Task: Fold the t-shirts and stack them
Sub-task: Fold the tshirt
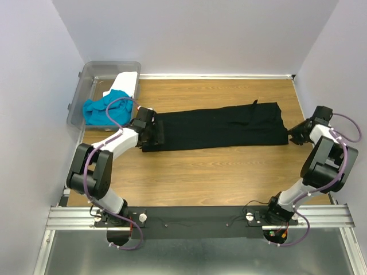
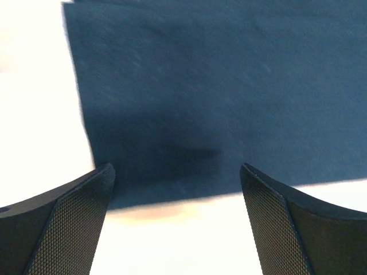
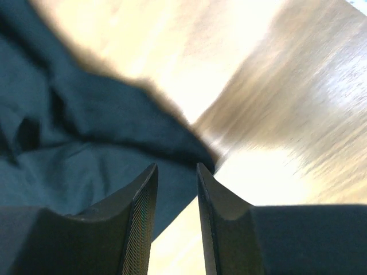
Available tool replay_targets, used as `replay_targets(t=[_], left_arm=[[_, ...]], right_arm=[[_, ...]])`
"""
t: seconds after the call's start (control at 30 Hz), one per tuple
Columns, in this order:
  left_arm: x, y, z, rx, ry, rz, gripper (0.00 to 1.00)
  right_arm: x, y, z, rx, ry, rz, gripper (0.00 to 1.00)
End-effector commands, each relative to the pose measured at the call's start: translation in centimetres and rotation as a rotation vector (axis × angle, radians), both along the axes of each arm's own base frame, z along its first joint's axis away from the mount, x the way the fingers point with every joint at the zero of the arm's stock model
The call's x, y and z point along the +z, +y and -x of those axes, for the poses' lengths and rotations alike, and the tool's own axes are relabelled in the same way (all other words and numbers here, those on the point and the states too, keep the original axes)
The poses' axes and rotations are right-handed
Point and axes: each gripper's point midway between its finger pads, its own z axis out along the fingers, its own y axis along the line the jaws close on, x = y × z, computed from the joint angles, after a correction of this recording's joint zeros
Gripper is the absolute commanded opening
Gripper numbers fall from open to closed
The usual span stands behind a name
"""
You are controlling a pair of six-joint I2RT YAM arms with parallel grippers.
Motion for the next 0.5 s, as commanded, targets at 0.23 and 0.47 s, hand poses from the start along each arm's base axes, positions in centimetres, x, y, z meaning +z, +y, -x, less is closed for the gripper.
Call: replay_targets(t=[0.23, 0.47], left_arm=[[10.7, -9.5, -3.9, -0.283, -0.377, -0.120, 0.98], [13.4, -19.5, -7.4, -0.597, -0.594, -0.270, 0.97]], right_arm=[[7.7, 8.6, -7.3, 0.321, -0.157, 0.081, 0.44], [6.5, 10.4, -12.6, 0.336, -0.179, 0.069, 0.44]])
